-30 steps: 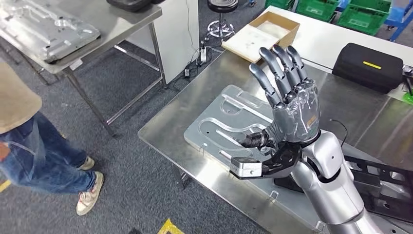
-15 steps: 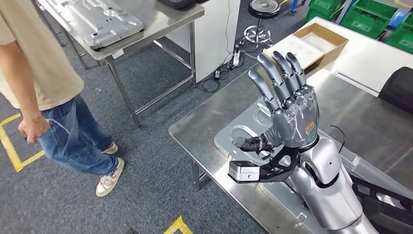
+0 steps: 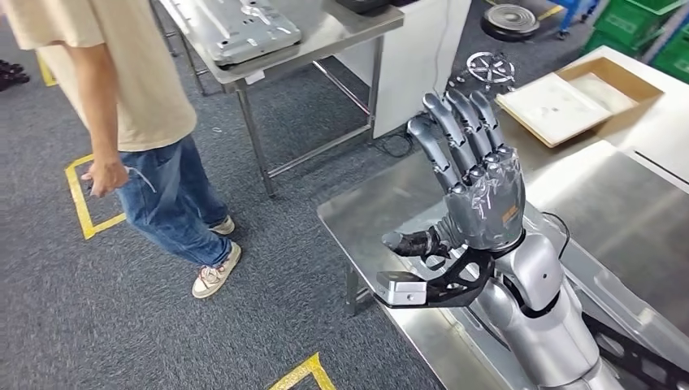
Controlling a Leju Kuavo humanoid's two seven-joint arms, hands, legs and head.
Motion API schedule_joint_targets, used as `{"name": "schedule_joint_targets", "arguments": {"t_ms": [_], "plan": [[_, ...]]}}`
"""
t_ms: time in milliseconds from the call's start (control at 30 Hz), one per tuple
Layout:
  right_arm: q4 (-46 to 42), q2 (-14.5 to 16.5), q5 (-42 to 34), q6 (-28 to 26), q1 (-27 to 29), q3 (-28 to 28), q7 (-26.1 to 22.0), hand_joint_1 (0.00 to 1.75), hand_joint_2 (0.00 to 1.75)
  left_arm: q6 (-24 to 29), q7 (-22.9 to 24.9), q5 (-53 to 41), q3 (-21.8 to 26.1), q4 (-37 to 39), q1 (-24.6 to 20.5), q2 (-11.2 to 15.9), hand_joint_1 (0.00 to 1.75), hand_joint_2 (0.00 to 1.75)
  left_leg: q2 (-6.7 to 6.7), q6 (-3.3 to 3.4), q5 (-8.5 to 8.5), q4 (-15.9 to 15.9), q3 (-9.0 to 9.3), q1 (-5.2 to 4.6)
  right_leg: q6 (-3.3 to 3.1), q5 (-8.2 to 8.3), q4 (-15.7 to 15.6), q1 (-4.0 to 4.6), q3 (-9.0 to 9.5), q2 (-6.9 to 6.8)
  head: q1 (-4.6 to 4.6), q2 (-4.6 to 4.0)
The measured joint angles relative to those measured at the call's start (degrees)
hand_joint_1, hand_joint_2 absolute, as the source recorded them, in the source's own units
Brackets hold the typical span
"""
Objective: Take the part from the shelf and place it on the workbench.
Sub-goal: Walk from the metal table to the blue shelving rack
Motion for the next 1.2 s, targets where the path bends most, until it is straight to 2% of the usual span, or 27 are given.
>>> {"name": "schedule_joint_targets", "arguments": {"t_ms": [33,100,133,167,233,267,300,333,367,400,467,500,533,600,633,667,733,800,833,867,900,967,1000,1033,1100,1133,1200], "plan": [[-0.06,0.09,0.08,-0.02,0.05,0.11,0.1,0.0,0.0,-0.11,0.02,-0.08,0.0,-0.07,0.05,0.01,0.0,0.0,0.01,0.45,-0.15,-0.42,0.07,-0.21,0.28,-0.09,-0.08,0.17,0.14,-0.55,0.02,0.0],[-0.13,0.31,0.11,0.02,0.2,0.3,0.27,0.0,0.0,-0.29,0.1,-0.26,0.0,-0.13,0.38,0.04,0.0,0.0,-1.41,1.22,0.1,-0.78,0.14,-0.12,0.87,-0.34,-0.23,0.13,0.53,-1.32,0.03,0.0],[-0.14,0.39,0.14,0.05,0.32,0.36,0.32,0.0,0.0,-0.33,0.15,-0.34,0.0,-0.15,0.54,0.05,0.0,0.0,-2.05,1.57,0.28,-1.08,0.3,-0.01,1.16,-0.82,0.18,0.01,0.56,-0.51,0.04,0.0],[-0.15,0.44,0.16,0.08,0.44,0.39,0.34,0.0,0.0,-0.36,0.16,-0.4,0.0,-0.18,0.6,0.06,0.0,0.0,-2.67,1.92,0.48,-1.37,0.47,0.13,1.36,-1.84,1.53,-0.16,0.11,0.9,0.05,0.0],[-0.04,0.47,0.24,0.07,0.93,0.44,0.31,0.0,0.0,-0.43,0.1,-0.39,0.01,-0.28,0.41,0.07,0.0,0.0,-3.94,2.47,0.68,-1.6,0.58,0.19,1.5,-5.2,7.69,-0.36,-2.77,4.34,0.09,0.0],[0.09,0.47,0.27,0.02,1.27,0.51,0.26,0.0,0.0,-0.52,0.02,-0.32,0.01,-0.34,0.25,0.07,0.0,0.0,-4.67,2.64,0.69,-1.58,0.54,0.13,1.49,-6.76,11.48,-0.38,-4.77,5.17,0.1,0.0],[0.27,0.47,0.31,-0.05,1.62,0.61,0.21,0.0,0.0,-0.67,-0.08,-0.2,0.02,-0.42,0.15,0.05,0.0,0.0,-5.48,2.74,0.68,-1.52,0.52,0.06,1.48,-7.49,14.34,-0.37,-6.42,5.56,0.1,0.0],[0.46,0.47,0.34,-0.15,1.87,0.73,0.17,0.0,0.0,-0.9,-0.21,-0.05,0.02,-0.48,0.09,0.01,0.0,0.0,-6.33,2.76,0.66,-1.43,0.52,-0.01,1.42,-7.09,15.38,-0.36,-7.26,5.74,0.09,0.0],[0.6,0.47,0.37,-0.23,1.97,0.83,0.14,0.0,0.0,-1.17,-0.33,0.06,0.02,-0.53,0.05,-0.05,0.0,0.0,-7.16,2.73,0.63,-1.28,0.52,-0.06,1.28,-5.57,14.2,-0.36,-7.03,5.93,0.09,0.0],[0.69,0.48,0.39,-0.3,1.99,0.89,0.13,0.0,0.0,-1.43,-0.43,0.13,0.02,-0.58,0.04,-0.14,0.0,0.0,-8.0,2.66,0.58,-1.11,0.53,-0.08,1.04,-3.28,11.04,-0.36,-5.81,6.43,0.09,0.0],[0.77,0.48,0.4,-0.36,1.96,0.92,0.13,0.0,0.0,-1.77,-0.56,0.17,0.02,-0.65,-0.04,-0.46,0.0,0.0,-9.5,2.38,0.44,-0.74,0.38,-0.12,0.5,0.09,3.84,-0.39,-2.84,8.8,0.08,0.0],[0.78,0.48,0.43,-0.37,1.94,0.95,0.13,0.0,0.0,-1.83,-0.61,0.17,0.02,-0.68,-0.07,-0.6,0.0,0.0,-10.15,2.1,0.43,-0.63,0.2,-0.08,0.35,0.8,1.56,-0.34,-1.9,9.65,0.08,0.0],[0.79,0.48,0.45,-0.39,1.91,0.99,0.12,0.0,0.0,-1.84,-0.64,0.17,0.02,-0.68,-0.08,-0.73,0.0,0.0,-10.73,1.75,0.46,-0.62,0.01,0.03,0.27,0.78,0.65,-0.24,-1.55,10.04,0.08,0.0],[0.8,0.5,0.5,-0.42,1.81,1.1,0.1,0.0,0.0,-1.86,-0.69,0.14,0.02,-0.69,0.06,-0.75,0.0,0.0,-11.7,0.93,0.62,-0.87,-0.19,0.23,0.01,0.95,0.13,-0.18,-1.19,8.85,0.09,0.0],[0.81,0.52,0.5,-0.43,1.74,1.16,0.09,0.0,0.0,-1.88,-0.72,0.13,0.02,-0.69,0.16,-0.77,0.0,0.0,-11.12,0.57,0.42,-0.66,-0.3,0.18,-0.25,1.11,-0.27,-0.3,-0.87,8.2,0.08,0.0],[0.81,0.55,0.51,-0.43,1.68,1.22,0.09,0.0,0.0,-1.91,-0.74,0.12,0.01,-0.69,0.2,-0.76,0.0,0.0,-9.85,0.26,-0.28,0.35,-0.76,0.09,-0.56,1.28,-0.69,-0.46,-0.55,7.45,0.04,0.0],[0.84,0.6,0.51,-0.44,1.66,1.31,0.08,0.0,0.0,-1.96,-0.8,0.13,0.0,-0.69,0.05,-0.78,0.0,0.0,-6.25,-0.27,-3.39,5.92,-3.39,0.09,-1.01,1.36,-1.13,-0.47,-0.17,5.92,-0.03,0.0],[0.91,0.62,0.51,-0.44,1.75,1.47,0.08,0.0,0.0,-1.97,-0.84,0.14,0.0,-0.71,-0.12,-0.79,0.0,0.0,-4.62,-0.74,-6.31,13.12,-7.03,0.33,-1.15,1.18,-1.11,-0.3,-0.12,4.32,-0.05,0.0],[0.95,0.62,0.51,-0.43,1.79,1.57,0.08,0.0,0.0,-1.97,-0.85,0.13,0.0,-0.71,-0.1,-0.79,0.0,0.0,-4.36,-0.92,-6.44,14.74,-7.89,0.43,-1.13,1.05,-1.08,-0.28,-0.07,3.53,-0.05,0.0],[0.96,0.62,0.51,-0.43,1.8,1.66,0.08,0.0,0.0,-1.98,-0.85,0.11,0.0,-0.71,-0.02,-0.78,0.0,0.0,-4.13,-1.05,-5.46,14.11,-7.57,0.51,-1.05,0.89,-1.04,-0.29,0.03,2.78,-0.06,0.0],[0.96,0.63,0.51,-0.41,1.78,1.7,0.08,0.0,0.0,-1.98,-0.85,0.1,0.0,-0.71,0.05,-0.77,0.0,0.0,-3.67,-1.07,-3.62,11.17,-6.03,0.57,-0.93,0.69,-0.96,-0.31,0.19,2.06,-0.06,0.0],[0.96,0.63,0.56,-0.37,1.71,1.71,0.08,0.0,0.0,-1.91,-0.85,0.08,0.0,-0.71,0.02,-0.74,0.0,0.0,-1.51,-0.72,-0.41,3.22,-1.84,0.37,-0.48,0.16,-0.68,-0.15,0.57,0.78,-0.06,0.0],[0.96,0.63,0.63,-0.33,1.64,1.71,0.07,0.0,0.0,-1.76,-0.82,0.09,0.01,-0.71,-0.04,-0.74,0.0,0.0,-0.73,-0.31,0.31,0.6,-0.5,0.17,-0.19,-0.08,-0.56,-0.01,0.7,0.27,-0.03,0.0],[0.96,0.63,0.7,-0.31,1.52,1.71,0.06,0.0,0.0,-1.54,-0.73,0.13,0.01,-0.71,-0.07,-0.74,0.0,0.0,-0.38,0.1,0.37,-0.58,0.02,-0.05,0.1,-0.26,-0.5,0.19,0.8,-0.22,-0.01,0.0],[1.03,0.64,0.69,-0.18,1.01,1.73,-0.05,0.0,0.0,-0.93,-0.5,0.33,0.05,-0.71,-0.03,-0.72,0.0,0.0,-1.47,0.94,0.31,-0.77,-0.09,-0.24,0.64,-0.43,-0.63,0.35,1.04,-1.18,0.03,0.0],[1.09,0.64,0.49,-0.08,0.64,1.74,-0.18,0.0,0.0,-0.68,-0.41,0.53,0.09,-0.71,0.01,-0.72,0.0,0.0,-2.06,1.3,0.43,-1.01,-0.01,-0.15,0.94,-0.68,-0.52,0.25,1.16,-0.93,0.03,0.0],[1.26,0.64,-0.25,0.15,-0.13,1.76,-0.57,0.0,0.0,-0.43,-0.48,1.02,0.25,-0.71,-0.16,-0.71,0.0,0.0,-3.22,2.09,0.76,-1.55,0.25,0.16,1.35,-2.69,2.16,-0.06,0.11,1.72,0.05,0.0]]}}
